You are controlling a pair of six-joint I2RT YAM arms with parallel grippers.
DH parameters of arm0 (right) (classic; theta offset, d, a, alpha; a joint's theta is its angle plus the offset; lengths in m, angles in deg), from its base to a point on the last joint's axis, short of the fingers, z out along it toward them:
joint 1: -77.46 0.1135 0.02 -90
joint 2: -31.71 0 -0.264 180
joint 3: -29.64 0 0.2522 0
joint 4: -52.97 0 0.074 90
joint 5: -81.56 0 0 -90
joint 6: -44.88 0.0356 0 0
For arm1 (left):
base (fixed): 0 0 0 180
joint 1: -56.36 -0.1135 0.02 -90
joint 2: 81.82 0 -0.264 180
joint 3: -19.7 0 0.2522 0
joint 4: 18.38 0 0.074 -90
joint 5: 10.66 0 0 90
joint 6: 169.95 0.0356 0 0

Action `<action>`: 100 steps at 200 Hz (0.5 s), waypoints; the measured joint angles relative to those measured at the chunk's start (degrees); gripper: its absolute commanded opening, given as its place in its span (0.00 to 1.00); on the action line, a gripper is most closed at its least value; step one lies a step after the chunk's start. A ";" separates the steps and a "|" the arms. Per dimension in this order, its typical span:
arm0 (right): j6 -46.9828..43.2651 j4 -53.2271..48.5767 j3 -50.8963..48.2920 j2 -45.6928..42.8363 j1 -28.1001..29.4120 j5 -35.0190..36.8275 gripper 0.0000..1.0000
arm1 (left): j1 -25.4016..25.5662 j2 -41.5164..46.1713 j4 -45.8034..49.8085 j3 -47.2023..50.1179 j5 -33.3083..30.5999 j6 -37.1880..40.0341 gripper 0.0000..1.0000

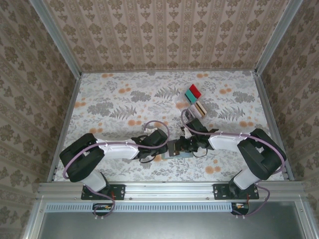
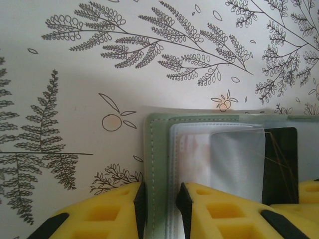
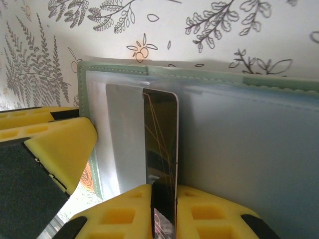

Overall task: Put the credit cards into the card holder
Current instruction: Insert the credit card into the card slot.

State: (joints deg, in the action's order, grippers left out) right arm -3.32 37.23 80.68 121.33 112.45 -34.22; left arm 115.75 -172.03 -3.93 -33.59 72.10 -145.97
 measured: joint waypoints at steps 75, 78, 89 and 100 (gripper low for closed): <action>-1.16 -7.72 2.34 -2.16 0.70 4.90 0.33 | 0.04 -0.07 -0.26 0.00 0.00 -0.02 0.29; -1.18 -8.09 2.34 -2.34 0.70 5.18 0.34 | 0.09 -0.07 -0.26 0.00 -0.02 -0.04 0.29; -1.22 -9.05 2.34 -2.89 0.70 5.99 0.34 | 0.11 -0.07 -0.28 0.00 -0.02 -0.04 0.29; -1.33 -9.79 2.34 -3.37 0.70 6.58 0.34 | 0.11 -0.07 -0.31 0.00 0.00 -0.04 0.29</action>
State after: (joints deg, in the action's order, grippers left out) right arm -4.65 27.44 83.01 117.97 113.14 -27.64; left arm 115.86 -172.10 -4.24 -33.59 72.10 -146.01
